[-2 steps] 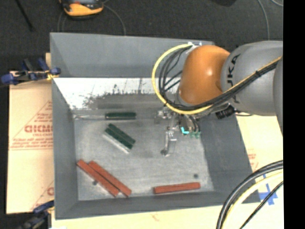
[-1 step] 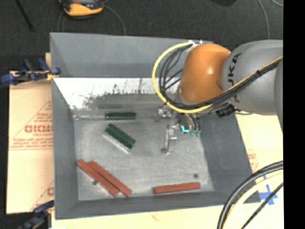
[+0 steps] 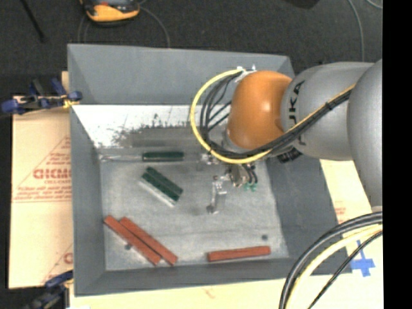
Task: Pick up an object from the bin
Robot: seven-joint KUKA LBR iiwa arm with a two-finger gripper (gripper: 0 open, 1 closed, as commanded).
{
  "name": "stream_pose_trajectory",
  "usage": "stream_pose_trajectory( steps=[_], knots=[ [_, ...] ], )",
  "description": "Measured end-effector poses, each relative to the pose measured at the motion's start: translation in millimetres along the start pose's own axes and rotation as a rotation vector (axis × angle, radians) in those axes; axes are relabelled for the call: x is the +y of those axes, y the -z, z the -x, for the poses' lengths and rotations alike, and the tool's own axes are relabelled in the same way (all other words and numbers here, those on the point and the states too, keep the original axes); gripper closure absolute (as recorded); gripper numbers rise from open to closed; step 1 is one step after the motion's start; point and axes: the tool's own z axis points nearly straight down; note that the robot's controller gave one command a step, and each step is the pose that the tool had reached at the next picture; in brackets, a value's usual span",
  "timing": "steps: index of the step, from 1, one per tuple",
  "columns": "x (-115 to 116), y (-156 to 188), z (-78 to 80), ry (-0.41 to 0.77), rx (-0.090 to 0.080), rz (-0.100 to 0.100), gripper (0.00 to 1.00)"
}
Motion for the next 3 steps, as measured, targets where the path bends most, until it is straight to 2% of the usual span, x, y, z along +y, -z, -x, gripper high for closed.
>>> stream_pose_trajectory(
  steps=[1, 2, 3],
  knots=[
    [42, -32, 21.0, -0.071, 0.007, 0.003, 0.0],
    [49, -17, 45.8, -0.252, 0.011, 0.004, 0.0],
    [86, -31, 40.6, -0.042, 0.005, 0.001, 0.0]
  ],
)
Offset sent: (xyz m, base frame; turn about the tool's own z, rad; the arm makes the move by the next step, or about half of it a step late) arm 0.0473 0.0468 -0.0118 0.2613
